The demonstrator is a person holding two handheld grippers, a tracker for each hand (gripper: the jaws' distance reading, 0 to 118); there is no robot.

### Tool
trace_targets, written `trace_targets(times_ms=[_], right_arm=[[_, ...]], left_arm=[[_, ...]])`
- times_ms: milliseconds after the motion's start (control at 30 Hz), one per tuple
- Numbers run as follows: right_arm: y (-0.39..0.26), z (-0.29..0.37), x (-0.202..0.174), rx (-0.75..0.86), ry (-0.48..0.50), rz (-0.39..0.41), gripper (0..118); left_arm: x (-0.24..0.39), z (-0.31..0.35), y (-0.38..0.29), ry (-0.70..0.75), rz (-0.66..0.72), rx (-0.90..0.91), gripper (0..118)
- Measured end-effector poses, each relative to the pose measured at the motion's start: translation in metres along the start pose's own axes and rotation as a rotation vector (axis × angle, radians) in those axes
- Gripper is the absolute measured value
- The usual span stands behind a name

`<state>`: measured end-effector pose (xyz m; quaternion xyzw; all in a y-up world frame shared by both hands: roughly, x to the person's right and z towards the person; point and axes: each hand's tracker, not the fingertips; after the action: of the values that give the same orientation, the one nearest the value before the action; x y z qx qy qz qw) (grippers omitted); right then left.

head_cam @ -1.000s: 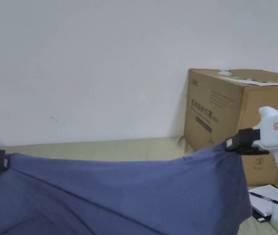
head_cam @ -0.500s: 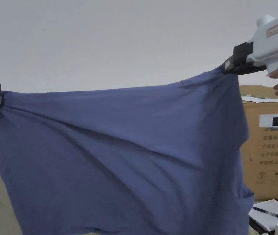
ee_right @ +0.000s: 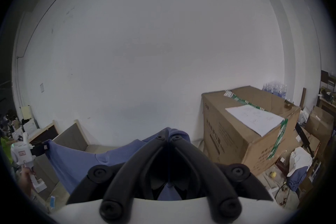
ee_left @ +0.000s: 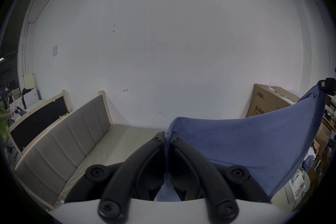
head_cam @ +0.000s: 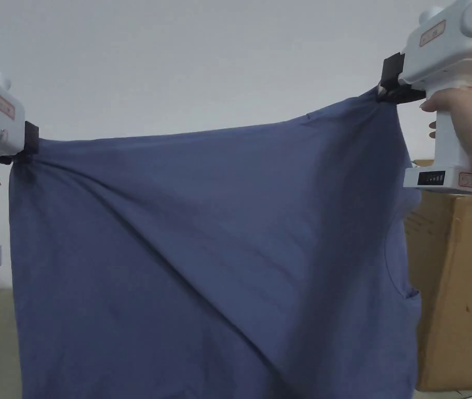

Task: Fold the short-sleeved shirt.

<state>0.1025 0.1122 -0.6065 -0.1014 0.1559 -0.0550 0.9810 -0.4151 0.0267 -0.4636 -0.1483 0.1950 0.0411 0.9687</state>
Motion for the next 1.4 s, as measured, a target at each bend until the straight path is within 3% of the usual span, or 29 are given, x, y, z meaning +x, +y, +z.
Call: trace_targets(times_ms=[200, 333, 433, 667, 767, 900, 1100, 1233, 1400], right_arm=[[0.010, -0.019, -0.005, 0.166, -0.064, 0.062, 0], [-0.003, -0.030, 0.001, 0.159, -0.068, 0.100, 0], [-0.055, -0.044, 0.015, 0.117, -0.061, 0.114, 0], [-0.337, -0.040, 0.061, -0.363, 0.022, -0.026, 0], [-0.458, -0.003, 0.078, -0.555, -0.013, -0.046, 0], [-0.553, 0.076, 0.091, -0.715, -0.014, -0.072, 0], [-0.551, 0.189, 0.098, -0.633, 0.016, -0.193, 0], [-0.527, 0.236, 0.104, -0.598, 0.000, -0.214, 0], [-0.509, 0.267, 0.110, -0.595, -0.037, -0.218, 0]], left_arm=[[0.023, -0.028, 0.009, 0.021, -0.079, 0.167, 2], [0.031, -0.041, -0.009, 0.021, -0.101, 0.186, 2], [0.035, -0.058, -0.052, -0.013, -0.105, 0.101, 2], [0.031, -0.069, -0.292, -0.184, 0.062, -0.362, 2], [0.025, -0.036, -0.400, -0.197, 0.069, -0.549, 2], [-0.001, 0.020, -0.489, -0.196, 0.128, -0.653, 2], [-0.034, 0.114, -0.502, -0.182, 0.178, -0.619, 2], [-0.055, 0.164, -0.487, -0.150, 0.251, -0.494, 2], [-0.066, 0.199, -0.486, -0.158, 0.230, -0.510, 2]])
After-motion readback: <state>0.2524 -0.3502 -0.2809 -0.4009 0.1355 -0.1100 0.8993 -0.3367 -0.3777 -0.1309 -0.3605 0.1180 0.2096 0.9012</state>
